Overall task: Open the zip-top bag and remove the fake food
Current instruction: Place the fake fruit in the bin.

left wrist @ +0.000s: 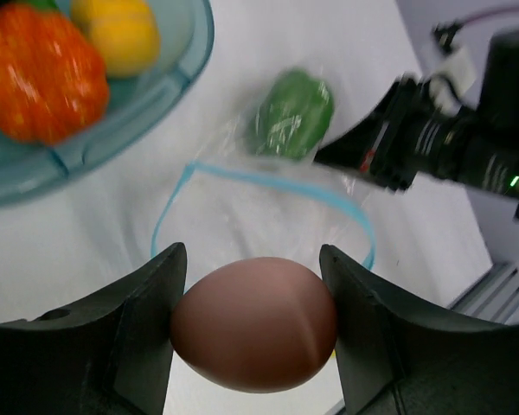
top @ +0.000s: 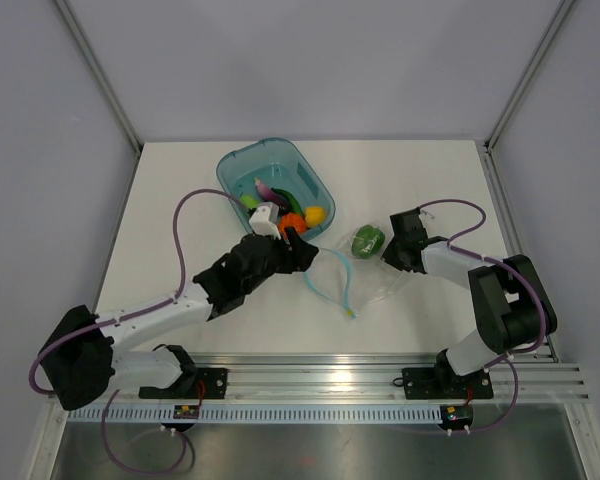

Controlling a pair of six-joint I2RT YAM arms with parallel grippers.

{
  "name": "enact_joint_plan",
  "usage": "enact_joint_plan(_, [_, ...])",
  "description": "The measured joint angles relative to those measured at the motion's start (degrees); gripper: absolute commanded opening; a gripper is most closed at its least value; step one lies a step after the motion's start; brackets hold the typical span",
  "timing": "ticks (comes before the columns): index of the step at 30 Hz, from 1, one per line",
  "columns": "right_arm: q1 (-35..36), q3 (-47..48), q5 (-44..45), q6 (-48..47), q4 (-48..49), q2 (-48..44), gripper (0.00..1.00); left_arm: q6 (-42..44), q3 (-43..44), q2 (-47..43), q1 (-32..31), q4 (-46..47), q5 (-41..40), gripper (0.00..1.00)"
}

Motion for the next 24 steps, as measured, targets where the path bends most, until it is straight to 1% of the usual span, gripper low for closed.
enact_joint_plan(2, [0.00, 0.00, -0.02, -0.11, 0.00, 0.00, 0.00, 0.52, 4.90, -0.09, 2.27, -2.95, 0.20, 0.56])
enact_joint_plan(6, [0.00, 0.00, -0.42, -0.24, -0.02, -0.09, 0.00, 1.97, 13.75, 1.46, 8.81, -7.58, 1.25, 0.56])
enact_joint_plan(9, [0.00, 0.00, -1.05, -0.37, -0.02, -0.26, 0.00, 3.21, 20.20, 5.03, 13.35, -10.71, 1.75, 0.57])
enact_joint_plan(12, [0.00, 0.00, -1.46, -0.42, -0.02, -0.42, 0.00, 4.81, 24.81, 8.90, 15.06, -13.07, 1.73, 0.58])
enact_joint_plan(16, [0.00, 0.00, -1.55, -0.55, -0.02, -0.66, 0.00, 7.23, 27.91, 14.12, 16.74, -14.58, 2.21, 0.59])
enact_joint_plan(24, [0.00, -0.31, -1.90, -0.79, 0.00, -1.84, 0.00, 8.48, 28.17, 23.87, 21.09, -14.73, 4.85, 0.60])
